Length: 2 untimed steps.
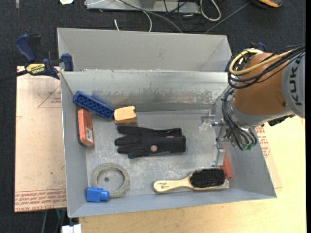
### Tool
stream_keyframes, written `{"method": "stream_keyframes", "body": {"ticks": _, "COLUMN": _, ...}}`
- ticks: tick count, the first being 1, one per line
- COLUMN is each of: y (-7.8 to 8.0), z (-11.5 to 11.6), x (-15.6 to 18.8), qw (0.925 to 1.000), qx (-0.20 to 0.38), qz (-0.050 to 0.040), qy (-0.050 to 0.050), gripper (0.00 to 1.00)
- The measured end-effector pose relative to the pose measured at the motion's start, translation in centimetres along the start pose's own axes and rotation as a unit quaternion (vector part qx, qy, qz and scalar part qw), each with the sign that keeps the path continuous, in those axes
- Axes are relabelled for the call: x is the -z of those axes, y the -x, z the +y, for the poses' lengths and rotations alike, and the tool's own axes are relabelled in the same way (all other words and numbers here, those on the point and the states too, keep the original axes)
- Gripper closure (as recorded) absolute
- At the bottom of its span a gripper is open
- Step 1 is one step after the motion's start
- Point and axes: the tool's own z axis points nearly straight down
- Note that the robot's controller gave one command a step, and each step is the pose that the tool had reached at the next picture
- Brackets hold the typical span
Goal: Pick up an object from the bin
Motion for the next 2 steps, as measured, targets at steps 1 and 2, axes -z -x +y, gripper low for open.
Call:
{"method": "stream_keyframes", "body": {"ticks": 1, "y": 0.2, "z": 0.0, "x": 0.4, "qw": 1.0, "qx": 0.001, "qz": -0.0038, "qy": 0.0, "gripper": 0.0}}
{"method": "stream_keyframes", "body": {"ticks": 2, "y": -3.0, "z": -0.9, "x": -5.8, "qw": 0.9972, "qx": 0.075, "qz": -0.0046, "qy": -0.001, "gripper": 0.0}}
